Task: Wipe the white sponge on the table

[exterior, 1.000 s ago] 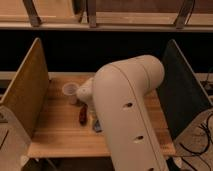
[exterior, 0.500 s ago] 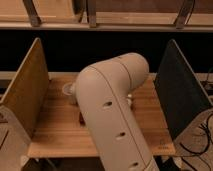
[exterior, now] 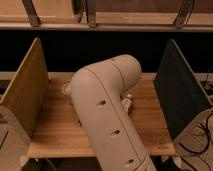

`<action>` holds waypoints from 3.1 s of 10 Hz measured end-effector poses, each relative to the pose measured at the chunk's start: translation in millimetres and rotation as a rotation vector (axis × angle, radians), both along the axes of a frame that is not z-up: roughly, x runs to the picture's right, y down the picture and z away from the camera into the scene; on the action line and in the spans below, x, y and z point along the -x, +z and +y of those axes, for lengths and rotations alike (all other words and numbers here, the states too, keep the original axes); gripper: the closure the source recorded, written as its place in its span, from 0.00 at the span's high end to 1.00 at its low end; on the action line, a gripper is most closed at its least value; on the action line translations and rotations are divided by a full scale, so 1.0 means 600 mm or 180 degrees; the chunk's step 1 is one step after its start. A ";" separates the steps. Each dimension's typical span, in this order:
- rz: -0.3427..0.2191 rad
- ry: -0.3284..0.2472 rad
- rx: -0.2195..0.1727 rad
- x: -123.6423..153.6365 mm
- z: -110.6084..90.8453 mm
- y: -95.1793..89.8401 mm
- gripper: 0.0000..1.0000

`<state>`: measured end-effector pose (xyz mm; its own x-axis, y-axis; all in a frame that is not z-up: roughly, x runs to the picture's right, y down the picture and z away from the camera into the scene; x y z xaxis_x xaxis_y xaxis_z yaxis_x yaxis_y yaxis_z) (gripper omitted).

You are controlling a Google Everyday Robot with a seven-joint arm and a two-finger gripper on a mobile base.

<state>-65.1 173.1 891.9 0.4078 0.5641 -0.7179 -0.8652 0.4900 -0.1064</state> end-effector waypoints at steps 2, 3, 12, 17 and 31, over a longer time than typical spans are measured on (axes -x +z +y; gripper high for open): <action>-0.0075 -0.0008 0.0131 -0.007 0.036 -0.034 0.00; -0.0055 -0.0035 0.0171 -0.028 0.047 -0.051 0.00; 0.0323 0.0020 -0.0141 -0.113 -0.034 0.009 0.00; -0.0113 -0.0004 -0.0128 -0.030 -0.024 0.009 0.00; 0.0024 0.0312 0.0206 -0.155 0.032 -0.039 0.00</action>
<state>28.1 192.3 868.6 0.3473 0.5533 -0.7571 -0.9095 0.3954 -0.1283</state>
